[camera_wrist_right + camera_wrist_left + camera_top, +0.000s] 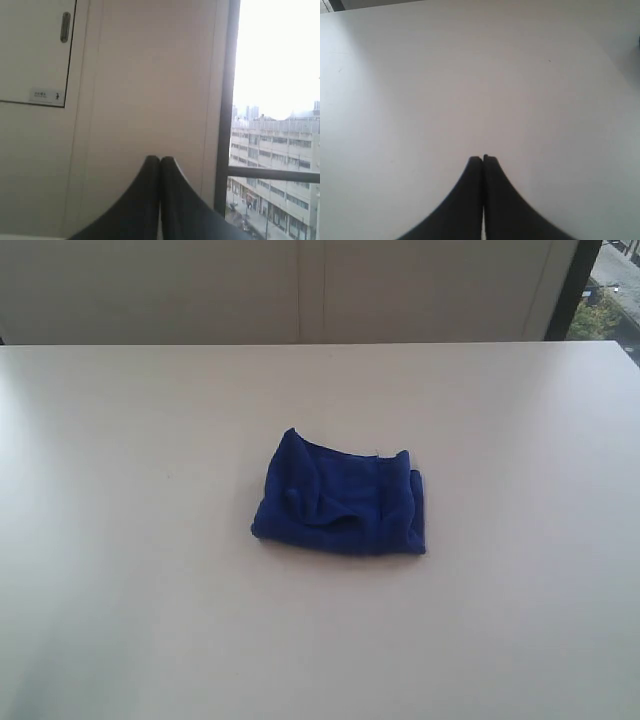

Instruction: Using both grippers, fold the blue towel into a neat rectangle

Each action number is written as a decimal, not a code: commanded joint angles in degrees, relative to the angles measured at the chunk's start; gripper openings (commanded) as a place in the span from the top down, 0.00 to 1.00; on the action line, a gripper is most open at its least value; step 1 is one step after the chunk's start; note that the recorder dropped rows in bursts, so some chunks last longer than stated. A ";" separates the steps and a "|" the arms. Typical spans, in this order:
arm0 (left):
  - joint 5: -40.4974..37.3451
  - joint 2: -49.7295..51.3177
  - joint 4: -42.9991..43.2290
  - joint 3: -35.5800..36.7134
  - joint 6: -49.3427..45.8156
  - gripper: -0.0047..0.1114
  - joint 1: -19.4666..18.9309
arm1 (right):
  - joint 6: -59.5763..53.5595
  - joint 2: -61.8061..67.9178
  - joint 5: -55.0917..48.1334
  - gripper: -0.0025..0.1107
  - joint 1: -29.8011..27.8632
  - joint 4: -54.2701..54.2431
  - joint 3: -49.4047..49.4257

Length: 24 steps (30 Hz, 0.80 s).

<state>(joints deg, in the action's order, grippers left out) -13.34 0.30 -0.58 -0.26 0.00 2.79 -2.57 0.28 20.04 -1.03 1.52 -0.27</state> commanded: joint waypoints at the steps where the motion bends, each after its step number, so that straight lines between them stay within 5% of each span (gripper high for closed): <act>1: 0.01 -0.30 -0.62 0.26 0.00 0.96 0.01 | -0.17 -0.28 3.48 0.98 -0.13 0.24 0.27; 4: 0.01 -0.30 -0.62 0.26 0.00 0.96 0.01 | -0.17 -0.28 1.98 0.98 -0.13 -0.45 0.27; 10: 0.01 -0.30 -0.62 0.26 0.00 0.96 0.01 | -0.17 3.03 -22.71 0.98 -0.13 -5.64 -13.97; 14: 0.01 -0.30 -0.62 0.26 0.00 0.96 0.01 | 1.81 16.42 -37.06 0.98 -0.13 -5.64 -28.16; 20: 0.01 -0.30 -0.62 0.26 0.00 0.96 0.01 | 1.48 39.15 -39.99 0.98 -0.13 -6.65 -40.59; 24: 0.01 -0.30 -0.62 0.26 0.00 0.96 0.01 | -1.09 53.91 -43.31 0.98 0.17 -19.17 -42.93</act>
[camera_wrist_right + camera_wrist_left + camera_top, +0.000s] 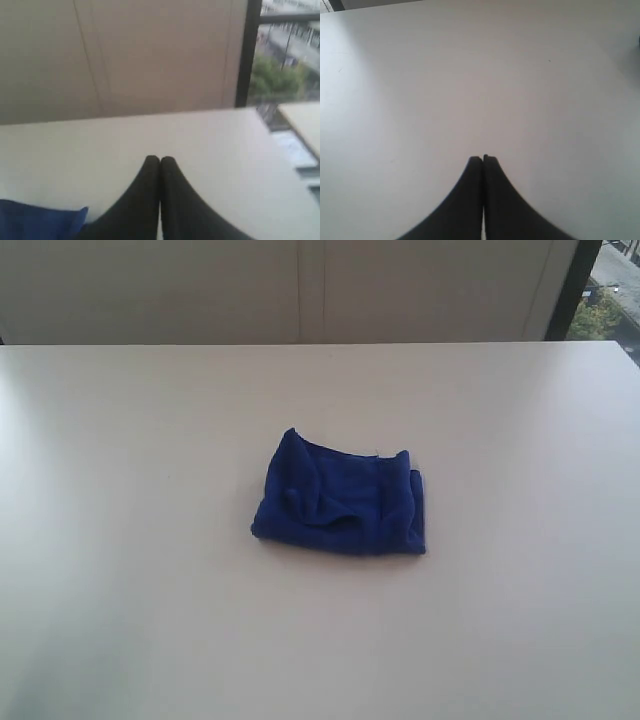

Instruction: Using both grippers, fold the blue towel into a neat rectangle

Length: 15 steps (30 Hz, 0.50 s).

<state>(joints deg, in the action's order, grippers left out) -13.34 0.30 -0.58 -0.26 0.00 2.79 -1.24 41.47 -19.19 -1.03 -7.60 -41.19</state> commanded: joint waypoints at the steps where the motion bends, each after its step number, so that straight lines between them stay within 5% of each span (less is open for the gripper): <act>1: 0.01 -0.30 -0.62 0.26 0.00 0.96 0.01 | -5.47 16.75 -4.98 0.98 0.69 -12.54 -2.30; 9: 0.01 -0.30 -0.62 0.26 0.00 0.96 0.01 | -26.38 42.21 -7.76 0.98 12.35 -37.50 -9.68; 15: 0.01 -0.30 -0.62 0.26 0.00 0.96 0.01 | -28.54 59.48 -10.07 0.98 16.60 -40.23 -22.20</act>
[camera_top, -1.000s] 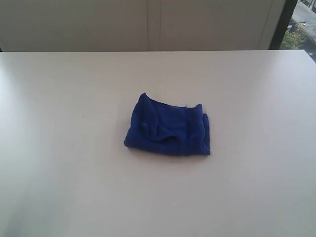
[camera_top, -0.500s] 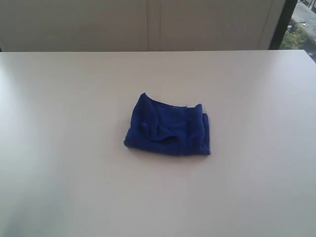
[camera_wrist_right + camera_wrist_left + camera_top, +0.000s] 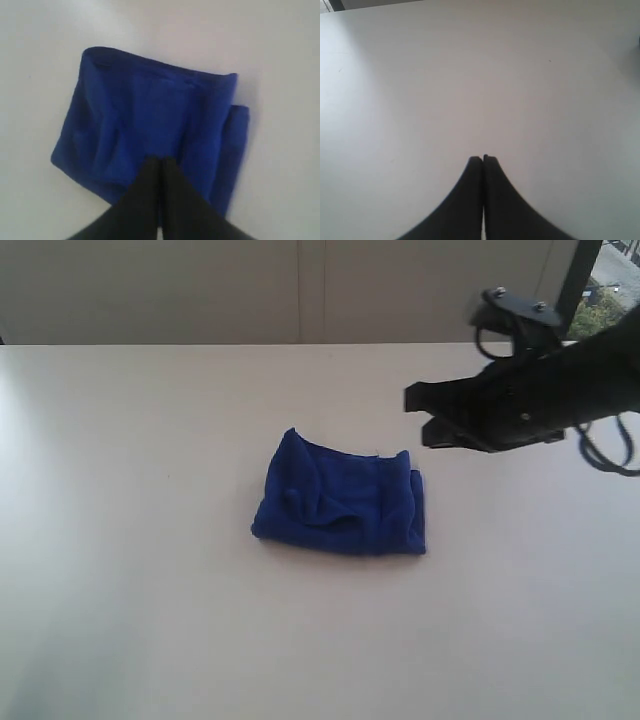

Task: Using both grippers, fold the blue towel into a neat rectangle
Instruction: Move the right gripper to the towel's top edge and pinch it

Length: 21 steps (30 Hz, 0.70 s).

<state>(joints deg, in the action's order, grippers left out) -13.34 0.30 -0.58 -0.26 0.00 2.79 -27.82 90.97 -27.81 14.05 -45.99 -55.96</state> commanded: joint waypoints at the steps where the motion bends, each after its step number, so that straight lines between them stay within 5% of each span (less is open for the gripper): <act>1: 0.01 -0.30 -0.62 0.26 0.00 0.96 0.01 | -1.96 12.03 -2.04 0.98 1.52 -1.84 -9.07; 9: 0.01 -0.30 -0.62 0.26 0.00 0.96 0.01 | -1.96 22.24 -0.90 0.76 1.52 -2.08 -16.64; 21: 0.01 -0.30 -0.62 0.26 0.00 0.96 0.01 | -3.57 27.16 2.07 0.65 1.52 -6.88 -17.44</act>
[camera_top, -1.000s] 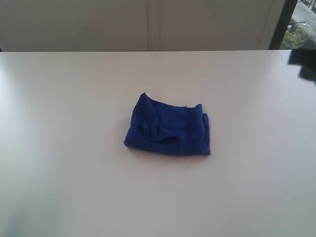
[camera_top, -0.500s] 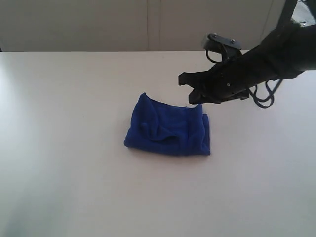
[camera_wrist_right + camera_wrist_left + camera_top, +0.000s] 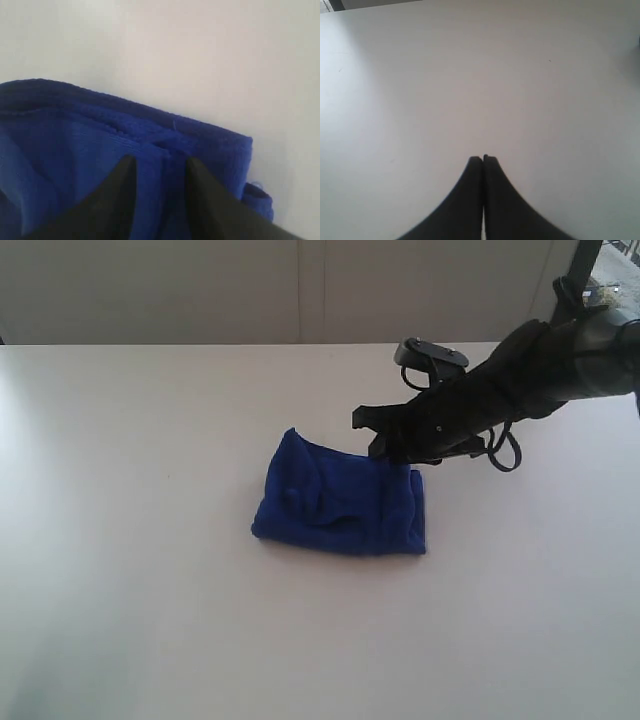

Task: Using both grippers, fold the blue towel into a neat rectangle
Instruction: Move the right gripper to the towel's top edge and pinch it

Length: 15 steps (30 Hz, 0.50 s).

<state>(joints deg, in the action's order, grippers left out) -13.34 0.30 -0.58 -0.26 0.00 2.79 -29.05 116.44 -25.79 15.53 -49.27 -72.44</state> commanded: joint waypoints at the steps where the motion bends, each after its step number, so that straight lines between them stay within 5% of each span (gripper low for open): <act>1: 0.01 -0.30 -0.62 0.26 0.00 0.96 0.01 | -2.43 2.12 0.05 0.65 0.04 -4.51 -1.22; 8: 0.01 -0.30 -0.62 0.26 0.00 0.96 0.01 | -3.73 3.63 -0.74 0.66 0.04 -6.50 -2.31; 15: 0.01 -0.30 -0.62 0.26 0.00 0.96 0.01 | -5.35 3.63 -2.36 0.89 0.04 -7.09 -2.31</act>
<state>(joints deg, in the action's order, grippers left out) -13.34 0.30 -0.58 -0.26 0.00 2.79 -32.75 119.99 -27.83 15.53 -55.81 -74.66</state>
